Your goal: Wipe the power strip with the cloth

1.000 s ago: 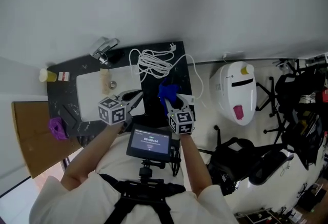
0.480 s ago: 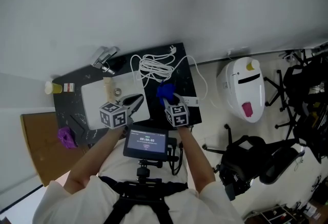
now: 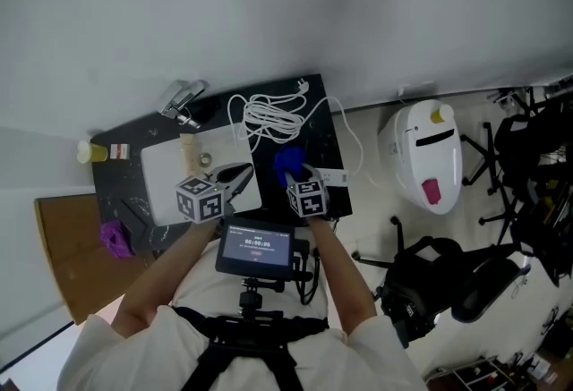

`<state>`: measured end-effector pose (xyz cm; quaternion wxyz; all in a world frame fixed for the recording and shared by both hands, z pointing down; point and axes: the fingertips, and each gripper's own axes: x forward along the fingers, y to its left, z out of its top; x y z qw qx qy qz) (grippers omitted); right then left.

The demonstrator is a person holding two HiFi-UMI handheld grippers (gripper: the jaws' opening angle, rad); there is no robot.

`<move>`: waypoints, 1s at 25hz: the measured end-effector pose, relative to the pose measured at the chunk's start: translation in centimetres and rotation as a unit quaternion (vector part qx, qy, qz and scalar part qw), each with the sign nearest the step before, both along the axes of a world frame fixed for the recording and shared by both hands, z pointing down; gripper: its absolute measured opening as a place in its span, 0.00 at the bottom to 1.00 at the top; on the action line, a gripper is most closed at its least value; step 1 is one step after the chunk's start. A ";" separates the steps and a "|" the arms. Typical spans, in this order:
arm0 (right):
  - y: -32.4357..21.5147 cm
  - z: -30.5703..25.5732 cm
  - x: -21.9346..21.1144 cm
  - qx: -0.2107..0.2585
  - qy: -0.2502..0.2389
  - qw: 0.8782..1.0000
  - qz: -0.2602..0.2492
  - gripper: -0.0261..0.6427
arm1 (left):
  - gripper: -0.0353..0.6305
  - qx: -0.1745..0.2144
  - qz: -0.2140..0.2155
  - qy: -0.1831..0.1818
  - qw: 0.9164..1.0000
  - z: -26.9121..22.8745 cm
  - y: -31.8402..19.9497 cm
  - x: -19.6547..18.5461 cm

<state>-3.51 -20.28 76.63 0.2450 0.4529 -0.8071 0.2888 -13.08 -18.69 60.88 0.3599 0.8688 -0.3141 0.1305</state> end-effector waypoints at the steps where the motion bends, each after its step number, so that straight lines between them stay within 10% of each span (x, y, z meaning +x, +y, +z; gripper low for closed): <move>1: 0.0 0.0 0.1 -0.001 -0.001 1.000 0.002 0.20 | 0.07 0.000 0.001 0.001 1.000 0.0 -0.1 0.0; 25: 0.5 0.1 1.5 -0.007 -0.009 1.000 0.020 0.20 | 0.07 -0.006 0.011 0.003 1.000 -0.1 0.6 -0.3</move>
